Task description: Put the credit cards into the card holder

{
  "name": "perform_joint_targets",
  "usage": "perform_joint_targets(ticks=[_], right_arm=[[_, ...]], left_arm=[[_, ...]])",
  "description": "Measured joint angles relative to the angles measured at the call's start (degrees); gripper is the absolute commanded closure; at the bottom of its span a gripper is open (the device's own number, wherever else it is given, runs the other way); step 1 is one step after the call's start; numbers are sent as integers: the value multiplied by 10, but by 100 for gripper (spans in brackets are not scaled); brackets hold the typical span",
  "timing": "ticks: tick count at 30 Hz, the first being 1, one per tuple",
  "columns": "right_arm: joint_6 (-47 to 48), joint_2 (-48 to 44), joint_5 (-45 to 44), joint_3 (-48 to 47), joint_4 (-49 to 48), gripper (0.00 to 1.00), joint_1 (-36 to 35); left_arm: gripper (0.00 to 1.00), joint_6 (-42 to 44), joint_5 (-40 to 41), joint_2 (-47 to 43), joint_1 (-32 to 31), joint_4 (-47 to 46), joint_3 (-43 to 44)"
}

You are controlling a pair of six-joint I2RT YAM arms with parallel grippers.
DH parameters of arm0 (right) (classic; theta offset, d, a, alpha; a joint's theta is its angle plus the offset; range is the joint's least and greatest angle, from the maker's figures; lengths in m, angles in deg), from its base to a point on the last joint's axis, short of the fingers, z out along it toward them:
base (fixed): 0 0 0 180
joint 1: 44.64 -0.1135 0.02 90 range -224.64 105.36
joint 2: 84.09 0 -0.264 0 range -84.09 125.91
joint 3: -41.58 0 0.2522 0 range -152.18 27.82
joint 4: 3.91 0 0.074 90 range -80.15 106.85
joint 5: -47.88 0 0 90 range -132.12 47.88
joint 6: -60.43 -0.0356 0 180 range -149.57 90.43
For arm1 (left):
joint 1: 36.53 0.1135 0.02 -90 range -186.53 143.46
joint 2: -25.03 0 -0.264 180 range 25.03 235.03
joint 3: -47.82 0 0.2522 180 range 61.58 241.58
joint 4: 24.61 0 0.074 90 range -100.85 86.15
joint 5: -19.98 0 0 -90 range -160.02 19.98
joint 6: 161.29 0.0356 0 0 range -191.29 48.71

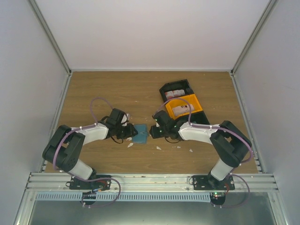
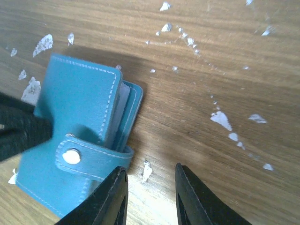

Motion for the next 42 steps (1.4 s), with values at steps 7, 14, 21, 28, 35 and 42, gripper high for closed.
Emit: perform_joint_targets(ticks=[7,14,21,28,35,42], right_arm=[[9,-30,-39,-16,55,61,0],[43,-27,-98,-81,141,53,-26],[57,38,-168,-187,205,53,-83],[52,133,-227,-264,282,63,-115],[39,153,-258,-294,329,74,-121],[28,153,-267,-303,355,75,-123]], left_arm=[[65,-32,-77,-8,-31,-41,-37],[59,-79,-55,-66,-39,-48,-64],[53,-123,4,-173,-10,-49,-91],[53,-132,13,-207,40,-47,-117],[53,-132,-3,-203,55,-51,-129],[53,-132,-17,-193,58,-61,-130]])
